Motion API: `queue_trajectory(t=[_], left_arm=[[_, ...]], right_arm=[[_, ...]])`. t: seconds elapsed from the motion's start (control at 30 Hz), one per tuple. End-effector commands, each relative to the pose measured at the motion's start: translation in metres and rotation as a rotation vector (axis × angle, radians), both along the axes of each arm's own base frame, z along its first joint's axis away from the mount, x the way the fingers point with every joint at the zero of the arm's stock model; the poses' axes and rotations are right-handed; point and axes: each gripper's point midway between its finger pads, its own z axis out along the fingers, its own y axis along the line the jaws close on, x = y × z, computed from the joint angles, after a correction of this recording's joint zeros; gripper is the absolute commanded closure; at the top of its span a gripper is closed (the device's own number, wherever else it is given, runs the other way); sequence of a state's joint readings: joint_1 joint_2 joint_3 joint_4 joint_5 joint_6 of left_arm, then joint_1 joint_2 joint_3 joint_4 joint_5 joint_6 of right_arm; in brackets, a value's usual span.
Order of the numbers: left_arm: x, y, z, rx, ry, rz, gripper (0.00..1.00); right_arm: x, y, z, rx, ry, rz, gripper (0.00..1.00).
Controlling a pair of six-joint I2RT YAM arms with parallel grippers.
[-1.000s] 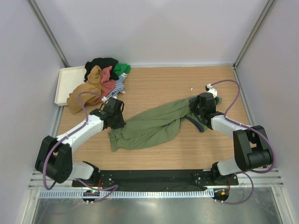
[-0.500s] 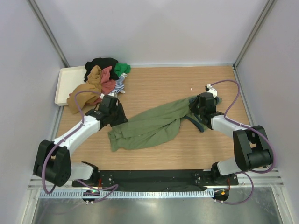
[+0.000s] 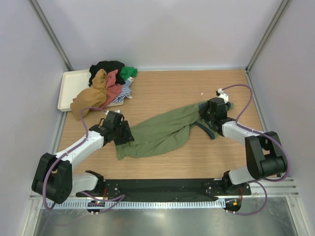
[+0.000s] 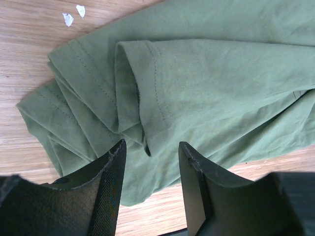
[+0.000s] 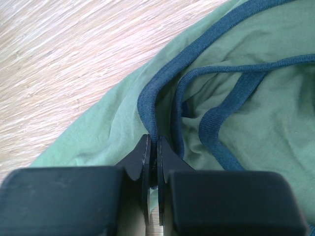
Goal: Fold and stack the tank tops
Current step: Flatten the tank top out
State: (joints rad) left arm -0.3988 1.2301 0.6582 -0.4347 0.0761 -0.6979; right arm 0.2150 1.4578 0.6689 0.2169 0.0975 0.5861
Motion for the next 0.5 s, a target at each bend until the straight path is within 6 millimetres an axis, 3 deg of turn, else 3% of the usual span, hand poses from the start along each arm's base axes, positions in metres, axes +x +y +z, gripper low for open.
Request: queue_trajectory(t=[0.0,0.37,0.47], left_arm=[[0.009,-0.012,0.006,-0.049,-0.042,-0.030,0.53],[0.021,-0.017,0.004,-0.052,-0.042,-0.029,0.62],[0.022,-0.020,0.004,-0.056,-0.044,-0.036,0.74]], right_arm=[[0.009,0.003,0.012,0.019,-0.053,-0.006,0.99],[0.010,0.001,0.012,0.012,-0.053,-0.010,0.99],[0.010,0.001,0.013,0.011,-0.053,-0.012,0.99]])
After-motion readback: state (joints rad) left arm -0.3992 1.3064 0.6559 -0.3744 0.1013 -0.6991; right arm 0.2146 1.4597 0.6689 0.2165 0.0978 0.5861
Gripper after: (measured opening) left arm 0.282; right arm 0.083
